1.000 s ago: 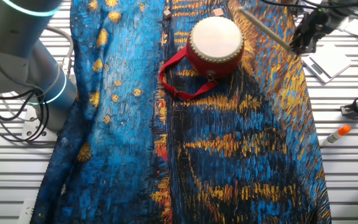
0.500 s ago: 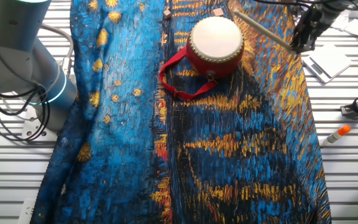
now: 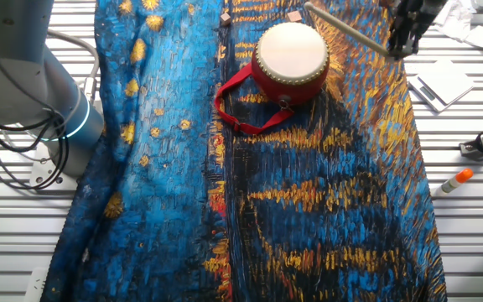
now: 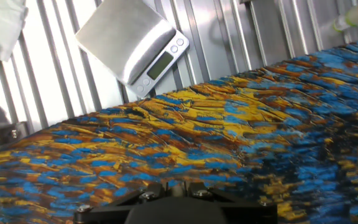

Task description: Play the drum

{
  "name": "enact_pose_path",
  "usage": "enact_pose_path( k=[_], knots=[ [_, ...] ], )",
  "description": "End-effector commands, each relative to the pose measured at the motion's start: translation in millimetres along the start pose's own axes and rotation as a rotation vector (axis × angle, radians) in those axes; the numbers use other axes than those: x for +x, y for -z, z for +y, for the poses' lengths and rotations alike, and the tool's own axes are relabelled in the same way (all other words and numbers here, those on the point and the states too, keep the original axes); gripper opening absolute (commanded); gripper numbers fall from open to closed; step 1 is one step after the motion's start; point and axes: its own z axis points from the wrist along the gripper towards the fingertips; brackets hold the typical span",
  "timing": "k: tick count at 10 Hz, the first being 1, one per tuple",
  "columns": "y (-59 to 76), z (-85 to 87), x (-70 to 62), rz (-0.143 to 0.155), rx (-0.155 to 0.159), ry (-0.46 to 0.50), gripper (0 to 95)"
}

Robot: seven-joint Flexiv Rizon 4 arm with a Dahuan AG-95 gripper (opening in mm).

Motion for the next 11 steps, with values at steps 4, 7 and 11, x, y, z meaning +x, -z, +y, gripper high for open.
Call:
enact_pose_path(
  k=[4, 7, 11],
  knots=[
    [-7.5, -5.4, -7.6, 0.001, 0.002, 0.0, 0.0],
    [-17.5, -11.4, -17.1, -0.007, 0.004, -0.003, 0.0],
    [-18.6, -12.2, -18.2, -0.001, 0.006, -0.013, 0.0]
  ],
)
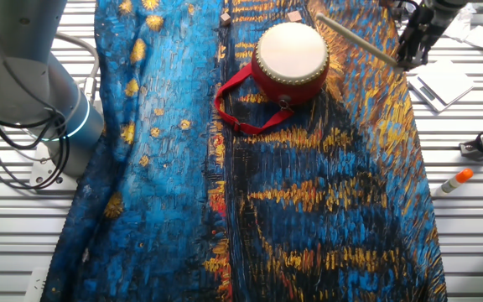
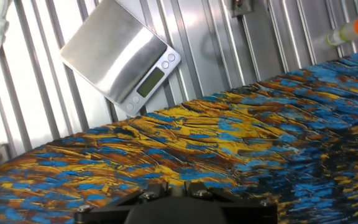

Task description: Play the drum

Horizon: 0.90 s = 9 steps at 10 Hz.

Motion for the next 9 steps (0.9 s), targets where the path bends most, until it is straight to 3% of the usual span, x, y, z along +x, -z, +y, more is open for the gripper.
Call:
enact_pose_path(
  k=[1, 3, 7, 8, 9],
  knots=[
    [0.5, 0.1, 0.7, 0.003, -0.004, 0.015, 57.0],
    [0.7, 0.1, 1.0, 0.003, -0.004, 0.015, 95.0],
    [1.2, -0.2, 1.4, 0.002, -0.003, 0.011, 95.0],
    [1.5, -2.4, 2.4, -0.004, 0.0, 0.02, 76.0],
    [2.6, -7.4, 4.5, -0.006, 0.003, 0.016, 19.0]
  ],
)
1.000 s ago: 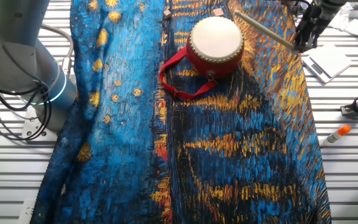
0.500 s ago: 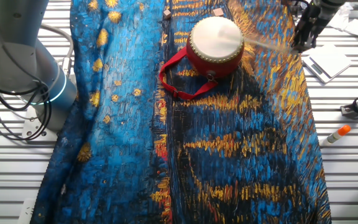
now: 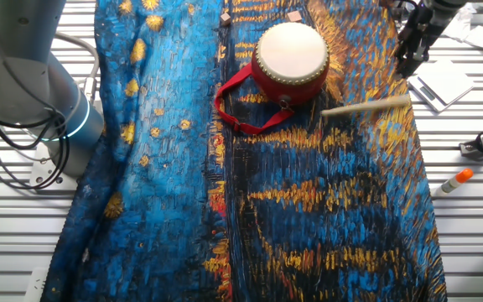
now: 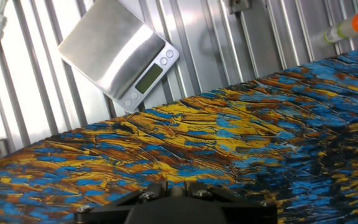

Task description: Play the drum

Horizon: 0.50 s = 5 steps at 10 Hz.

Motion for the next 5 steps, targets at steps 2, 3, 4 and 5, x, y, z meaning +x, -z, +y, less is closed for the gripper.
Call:
enact_pose_path(
  k=[2, 3, 4, 5],
  knots=[
    [2.3, -20.5, 11.6, 0.0, -0.004, 0.015, 0.0],
    [2.0, -27.7, 16.5, 0.001, -0.005, 0.032, 0.0],
    [1.6, -31.8, 19.6, 0.005, -0.005, 0.041, 0.0],
    [1.0, -35.9, 22.9, 0.007, -0.004, 0.047, 0.0]
  ],
)
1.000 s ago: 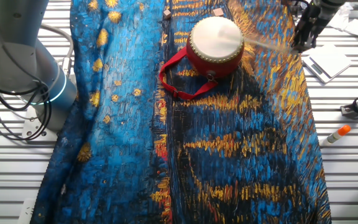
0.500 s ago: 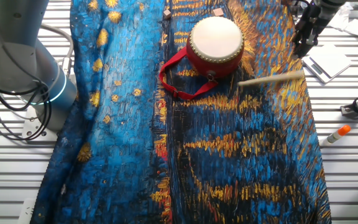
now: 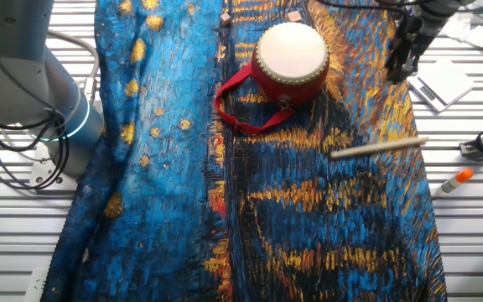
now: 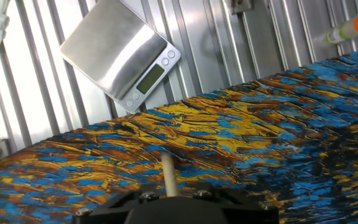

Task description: Play the drum

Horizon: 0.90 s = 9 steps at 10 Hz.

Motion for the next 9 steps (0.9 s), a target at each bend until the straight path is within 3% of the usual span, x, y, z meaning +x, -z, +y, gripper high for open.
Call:
enact_pose_path(
  k=[1, 5, 9],
  knots=[
    [-2.2, -6.5, 5.2, 0.004, 0.0, 0.02, 0.0],
    [-2.9, -7.4, 6.3, 0.004, 0.0, 0.013, 0.0],
    [-2.9, -7.4, 6.3, 0.004, 0.001, -0.058, 0.0]
  ],
)
